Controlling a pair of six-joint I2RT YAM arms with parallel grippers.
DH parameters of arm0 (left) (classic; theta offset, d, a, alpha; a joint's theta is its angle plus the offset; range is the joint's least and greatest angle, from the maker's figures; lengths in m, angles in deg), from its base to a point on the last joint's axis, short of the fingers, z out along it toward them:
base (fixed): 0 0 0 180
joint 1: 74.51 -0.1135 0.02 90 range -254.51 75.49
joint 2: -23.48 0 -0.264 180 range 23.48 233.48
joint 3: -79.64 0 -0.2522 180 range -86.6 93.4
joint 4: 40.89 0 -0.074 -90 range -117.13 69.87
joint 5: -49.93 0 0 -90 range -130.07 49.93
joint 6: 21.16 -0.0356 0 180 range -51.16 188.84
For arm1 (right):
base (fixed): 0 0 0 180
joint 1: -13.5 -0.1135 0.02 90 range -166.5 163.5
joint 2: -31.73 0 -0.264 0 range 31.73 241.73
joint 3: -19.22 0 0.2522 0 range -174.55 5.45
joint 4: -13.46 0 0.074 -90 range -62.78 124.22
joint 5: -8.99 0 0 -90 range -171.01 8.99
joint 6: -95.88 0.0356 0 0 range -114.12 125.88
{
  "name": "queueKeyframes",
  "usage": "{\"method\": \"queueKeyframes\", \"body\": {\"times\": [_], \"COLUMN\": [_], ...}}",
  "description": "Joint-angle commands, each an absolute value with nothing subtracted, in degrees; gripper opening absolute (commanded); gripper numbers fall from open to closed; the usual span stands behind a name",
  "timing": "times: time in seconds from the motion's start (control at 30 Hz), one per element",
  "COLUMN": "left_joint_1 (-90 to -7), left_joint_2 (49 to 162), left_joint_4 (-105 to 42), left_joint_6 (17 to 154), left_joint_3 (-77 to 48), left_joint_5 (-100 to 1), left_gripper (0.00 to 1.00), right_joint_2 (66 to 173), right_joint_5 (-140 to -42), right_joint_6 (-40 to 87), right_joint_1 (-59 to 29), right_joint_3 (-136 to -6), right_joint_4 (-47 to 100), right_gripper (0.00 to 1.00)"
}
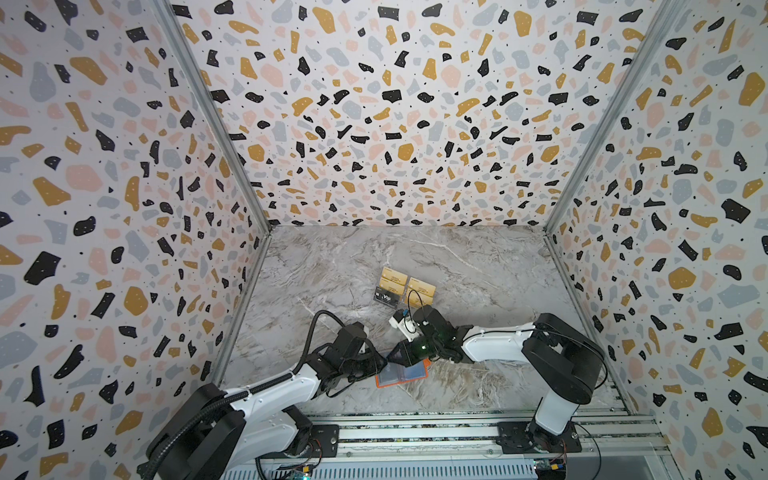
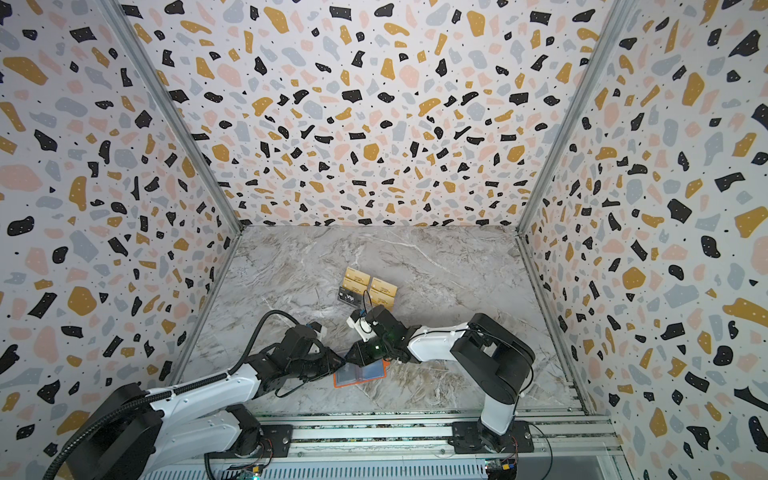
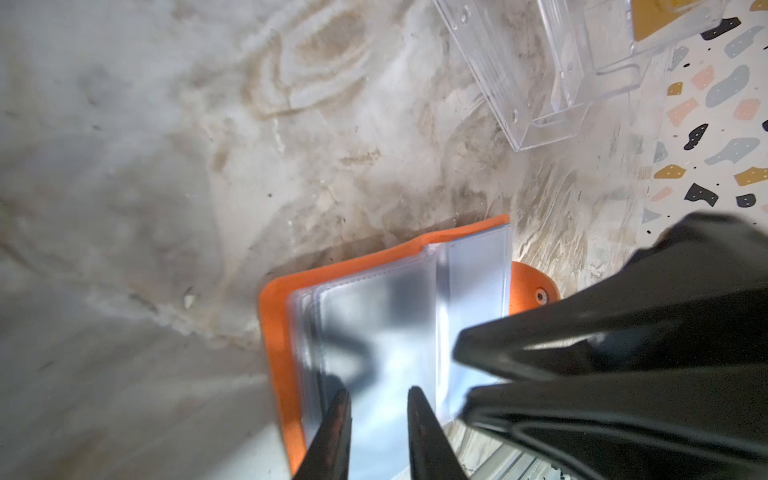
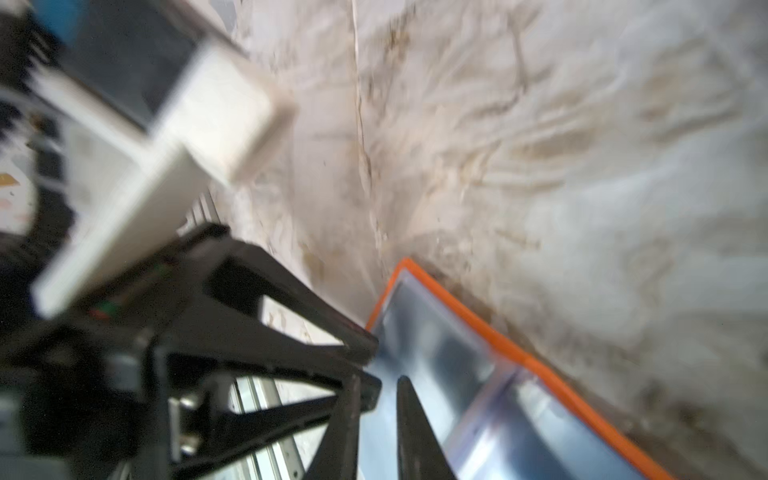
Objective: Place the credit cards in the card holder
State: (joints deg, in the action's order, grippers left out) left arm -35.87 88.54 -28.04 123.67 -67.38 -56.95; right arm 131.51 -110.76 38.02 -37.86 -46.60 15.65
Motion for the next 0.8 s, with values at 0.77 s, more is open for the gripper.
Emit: {"method": "queueKeyframes", "body": {"times": [0.77], "left_joint_1": [-35.92], "left_joint_2": [83.95], "left_joint_4": [-26.4], "left_joint_6": [120.87], "left_joint_3": [-65.24], "left_joint_5": [-57.11], "left_gripper": [0.29], "right_joint_2": [152.09], "right_joint_5": [-99.05], "right_joint_6": [9.26], "right_joint_1": [-29.36], "right_joint_3": [-97.77], "right_joint_4": [56.92], "right_gripper": [0.31]}}
